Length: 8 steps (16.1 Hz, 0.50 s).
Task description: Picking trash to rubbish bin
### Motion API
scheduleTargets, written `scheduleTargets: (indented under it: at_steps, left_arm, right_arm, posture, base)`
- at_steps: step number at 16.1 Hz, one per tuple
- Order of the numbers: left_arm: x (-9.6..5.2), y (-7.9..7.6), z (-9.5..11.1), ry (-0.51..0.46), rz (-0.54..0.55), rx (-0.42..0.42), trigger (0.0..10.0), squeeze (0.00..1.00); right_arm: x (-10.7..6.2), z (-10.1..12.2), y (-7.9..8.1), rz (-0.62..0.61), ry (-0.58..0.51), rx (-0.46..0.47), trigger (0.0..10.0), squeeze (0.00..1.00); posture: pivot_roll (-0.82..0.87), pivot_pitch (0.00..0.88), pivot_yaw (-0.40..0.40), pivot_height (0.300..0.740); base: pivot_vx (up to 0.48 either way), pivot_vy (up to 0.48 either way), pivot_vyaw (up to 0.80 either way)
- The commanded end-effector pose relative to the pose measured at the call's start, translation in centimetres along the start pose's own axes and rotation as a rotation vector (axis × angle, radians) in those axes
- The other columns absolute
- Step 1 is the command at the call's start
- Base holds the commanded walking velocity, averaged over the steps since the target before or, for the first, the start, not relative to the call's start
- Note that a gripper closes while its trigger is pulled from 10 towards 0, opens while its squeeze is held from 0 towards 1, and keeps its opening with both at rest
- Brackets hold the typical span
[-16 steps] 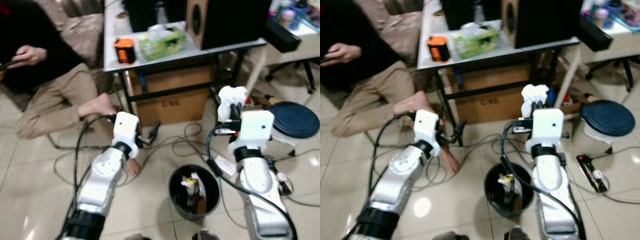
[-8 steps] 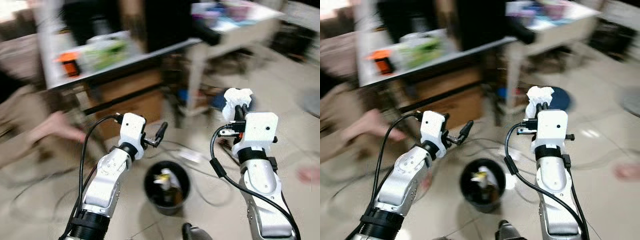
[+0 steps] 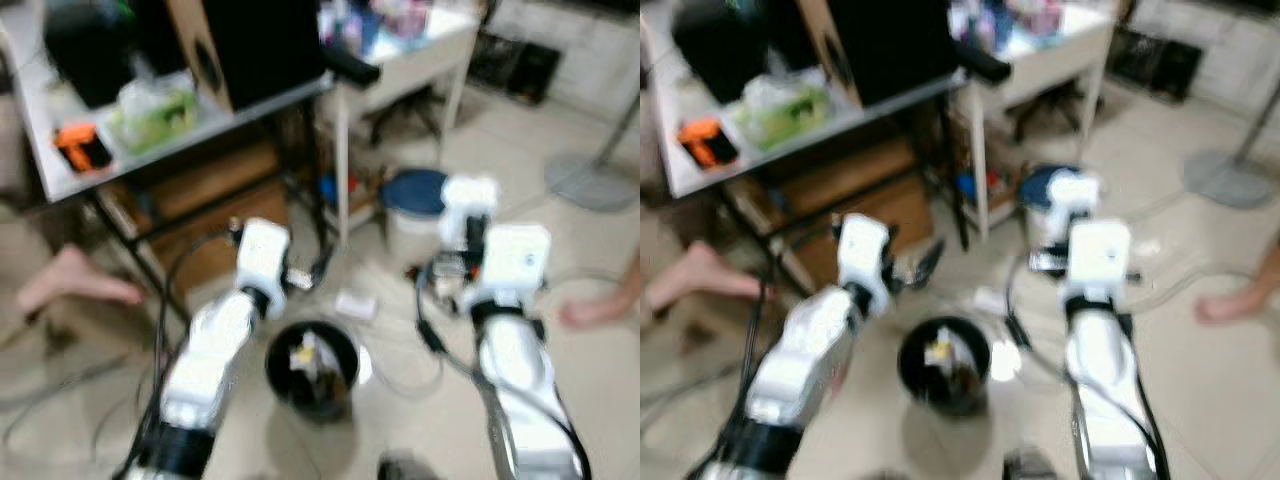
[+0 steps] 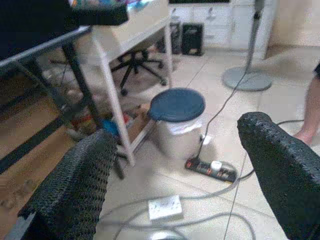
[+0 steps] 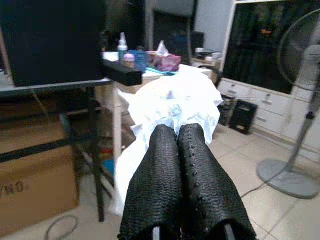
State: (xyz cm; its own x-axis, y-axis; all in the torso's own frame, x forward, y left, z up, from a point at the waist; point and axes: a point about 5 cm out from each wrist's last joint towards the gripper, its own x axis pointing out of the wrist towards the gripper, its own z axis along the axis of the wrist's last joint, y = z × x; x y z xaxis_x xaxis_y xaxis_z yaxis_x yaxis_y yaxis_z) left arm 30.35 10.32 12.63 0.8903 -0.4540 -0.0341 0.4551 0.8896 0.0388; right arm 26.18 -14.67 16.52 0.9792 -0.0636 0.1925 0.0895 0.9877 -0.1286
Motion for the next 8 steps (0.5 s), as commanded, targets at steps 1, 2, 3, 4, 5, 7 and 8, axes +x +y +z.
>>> scheduleTargets:
  at_steps: [1, 2, 3, 4, 5, 7, 8]
  left_arm:
    - [-0.07, 0.21, 0.16, 0.000, -0.001, 0.009, 10.0, 0.00]
    - [-0.05, 0.18, 0.23, -0.003, -0.002, 0.010, 10.0, 0.00]
    - [-0.04, 0.19, 0.25, -0.004, -0.002, 0.010, 10.0, 0.00]
    - [-0.02, 0.13, 0.28, -0.003, -0.006, 0.007, 10.0, 0.00]
    - [-0.04, 0.11, 0.19, 0.001, -0.007, 0.007, 10.0, 0.00]
    - [-0.12, 0.16, 0.10, 0.006, -0.006, 0.011, 10.0, 0.00]
    - [-0.12, 0.21, 0.04, 0.009, -0.002, 0.015, 10.0, 0.00]
  right_arm:
    - [0.02, 0.09, 0.29, 0.005, -0.010, -0.003, 10.0, 0.00]
    - [0.03, 0.09, 0.32, 0.004, -0.010, -0.001, 10.0, 0.00]
    - [0.04, 0.09, 0.34, 0.004, -0.011, -0.001, 10.0, 0.00]
    - [0.02, 0.02, 0.39, 0.004, -0.011, 0.000, 10.0, 0.00]
    - [0.00, 0.00, 0.41, 0.004, -0.011, 0.001, 10.0, 0.00]
    - [0.03, 0.02, 0.50, 0.004, -0.011, 0.002, 10.0, 0.00]
    - [0.04, 0.06, 0.57, 0.005, -0.012, 0.005, 10.0, 0.00]
  posture:
    - [-0.08, 0.127, 0.109, 0.740]
    - [-0.08, 0.128, 0.111, 0.740]
    - [-0.08, 0.128, 0.111, 0.740]
    - [-0.08, 0.128, 0.114, 0.740]
    - [-0.08, 0.128, 0.114, 0.740]
    - [-0.08, 0.133, 0.116, 0.740]
    - [-0.08, 0.135, 0.117, 0.740]
  base:
    - [0.296, 0.000, 0.00]
    - [0.375, 0.000, 0.00]
    - [0.382, 0.000, 0.00]
    - [0.000, 0.000, 0.00]
    - [0.000, 0.000, 0.00]
    - [0.000, 0.000, 0.00]
    - [0.000, 0.000, 0.00]
